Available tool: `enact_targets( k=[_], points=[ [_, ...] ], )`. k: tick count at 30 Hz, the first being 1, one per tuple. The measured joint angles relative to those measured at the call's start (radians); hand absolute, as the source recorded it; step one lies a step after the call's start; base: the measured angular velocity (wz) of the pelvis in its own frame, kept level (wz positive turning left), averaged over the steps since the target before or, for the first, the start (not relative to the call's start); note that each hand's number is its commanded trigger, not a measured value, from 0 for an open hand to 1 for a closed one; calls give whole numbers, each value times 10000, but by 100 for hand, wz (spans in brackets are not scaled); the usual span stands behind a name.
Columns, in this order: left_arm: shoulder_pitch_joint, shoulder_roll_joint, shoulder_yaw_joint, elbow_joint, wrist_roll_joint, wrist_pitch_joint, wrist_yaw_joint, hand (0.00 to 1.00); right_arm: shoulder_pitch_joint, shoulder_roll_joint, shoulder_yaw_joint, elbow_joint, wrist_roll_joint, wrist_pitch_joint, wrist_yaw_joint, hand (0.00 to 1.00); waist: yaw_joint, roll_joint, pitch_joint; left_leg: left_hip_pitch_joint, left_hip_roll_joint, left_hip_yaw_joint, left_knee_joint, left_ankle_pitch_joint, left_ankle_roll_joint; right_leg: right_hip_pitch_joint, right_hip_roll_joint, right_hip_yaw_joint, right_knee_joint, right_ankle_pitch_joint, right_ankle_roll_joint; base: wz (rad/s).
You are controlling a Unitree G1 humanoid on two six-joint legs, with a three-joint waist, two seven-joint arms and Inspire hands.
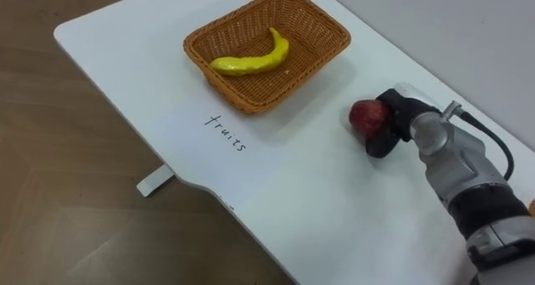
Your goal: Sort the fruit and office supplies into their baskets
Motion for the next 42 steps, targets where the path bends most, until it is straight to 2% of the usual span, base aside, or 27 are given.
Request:
enact_targets(
  k=[7,11,16,26,28,31,32,33,34,36,37,39,40,41,42],
  points=[
    [111,5,88,-86,-3,-3,-240,0,4,-6,-63,-422,861,127,351,100,-368,-3,-18,125,-7,22,-12,0,3,100,-10,-2,-5,1,2,0],
    [291,5,88,-86,-7,-3,-369,0,2,-8,-63,-418,1119,129,427,100,-403,64,-20,526,-6,46,-161,-4,9,424,-24,7,-16,1,4,-1],
    [578,-3,84,-90,-4,31,-534,0,3,-38,-64,-427,1353,126,645,100,-593,142,-94,721,2,42,-151,-2,4,660,-17,-36,-23,0,5,0],
    [706,-62,120,26,-9,140,-677,0,32,-52,-223,-930,1736,111,795,100,-954,321,-223,1059,6,98,-181,15,0,949,-29,-5,-19,0,5,-1],
    [713,-129,241,97,-11,156,-677,0,38,-51,-392,-1266,1728,112,800,100,-1094,338,-218,1142,5,94,-183,15,0,1040,-28,-20,-21,0,6,0],
    [715,-184,393,83,-1,157,-672,0,63,-53,-710,-1579,1658,124,746,100,-1119,344,-217,1182,2,96,-177,12,1,1118,-29,-18,-19,0,5,0],
    [715,-205,419,80,-1,157,-668,0,79,-52,-782,-1642,1651,122,738,100,-1121,396,-180,1193,-2,97,-175,10,3,1138,-34,-27,-18,0,6,0],
    [725,-270,484,55,16,158,-666,0,88,-58,-894,-1752,1597,130,734,100,-1132,353,-227,1204,-12,96,-175,9,4,1147,-47,-39,3,-1,6,0],
    [725,-332,508,56,16,160,-665,0,93,-62,-999,-1935,1404,135,735,100,-1135,412,-209,1201,-22,86,-176,6,9,1143,-52,-37,7,-2,8,0],
    [770,-492,688,14,17,192,-665,0,120,-71,-1246,-2397,1289,203,739,100,-1129,437,-226,1198,-31,88,-175,5,12,1137,-64,-35,6,-2,9,0],
    [801,-548,712,8,45,225,-665,0,119,-80,-1370,-2746,1267,268,739,100,-1145,425,-285,1216,-44,69,-175,6,13,1144,-72,-55,7,-2,9,0],
    [833,-591,712,7,102,276,-665,0,119,-82,-1517,-3116,1279,268,739,100,-1166,501,-323,1296,-63,31,-177,19,23,1245,-86,-152,7,-3,11,8],
    [837,-608,714,12,110,282,-665,0,118,-81,-1582,-3209,1272,249,741,100,-1154,585,-291,1419,-75,14,-201,25,31,1385,-103,-267,2,-13,26,10],
    [851,-608,714,12,111,281,-667,0,118,-82,-1586,-3209,1261,252,744,100,-1143,579,-311,1466,-90,-7,-212,25,32,1441,-120,-324,2,-26,48,14],
    [864,-609,730,26,110,282,-671,0,118,-85,-1599,-3205,1245,267,745,100,-1135,609,-296,1566,-143,-75,-260,31,43,1551,-154,-365,-2,-59,93,17]
  ],
)
